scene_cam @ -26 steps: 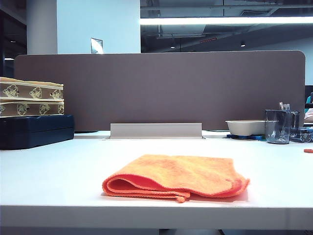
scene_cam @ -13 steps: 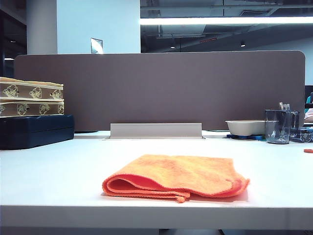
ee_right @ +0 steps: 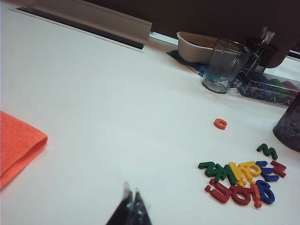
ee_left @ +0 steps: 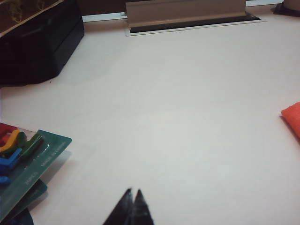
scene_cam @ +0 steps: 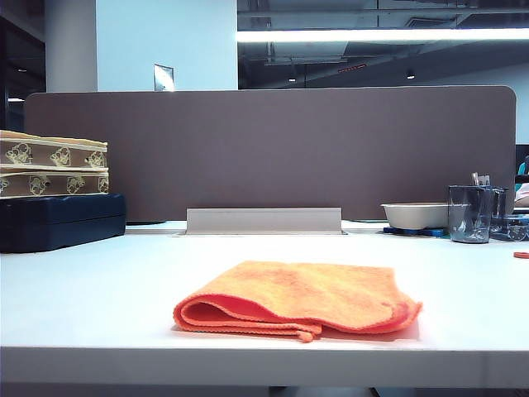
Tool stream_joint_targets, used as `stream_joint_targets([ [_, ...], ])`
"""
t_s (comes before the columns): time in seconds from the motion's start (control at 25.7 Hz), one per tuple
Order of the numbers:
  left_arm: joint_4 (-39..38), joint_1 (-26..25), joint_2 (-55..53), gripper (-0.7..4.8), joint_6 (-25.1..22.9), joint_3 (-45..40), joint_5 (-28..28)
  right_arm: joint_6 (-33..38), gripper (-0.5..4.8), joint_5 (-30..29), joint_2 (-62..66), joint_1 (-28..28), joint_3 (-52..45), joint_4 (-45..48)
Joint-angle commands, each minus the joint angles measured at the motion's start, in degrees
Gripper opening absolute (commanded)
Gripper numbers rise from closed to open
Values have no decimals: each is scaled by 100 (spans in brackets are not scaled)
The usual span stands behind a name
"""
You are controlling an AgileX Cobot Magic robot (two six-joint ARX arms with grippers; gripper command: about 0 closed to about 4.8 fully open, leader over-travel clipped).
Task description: Use an orange cloth to wipe the letter magnets on the table away for a distance.
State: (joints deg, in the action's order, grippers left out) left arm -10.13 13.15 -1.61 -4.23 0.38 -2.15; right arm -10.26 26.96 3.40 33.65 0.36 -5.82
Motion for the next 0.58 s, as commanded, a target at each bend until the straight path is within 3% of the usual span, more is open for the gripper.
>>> stream_joint_targets([
  [0.04,-48,-2,-7,-5,17,-9,-4,22,-4,0,-4,9,-39,98],
  [0.58,-48,-2,2,-5,17,-9,-4,22,-4,-2,-343,-262,-39,142],
])
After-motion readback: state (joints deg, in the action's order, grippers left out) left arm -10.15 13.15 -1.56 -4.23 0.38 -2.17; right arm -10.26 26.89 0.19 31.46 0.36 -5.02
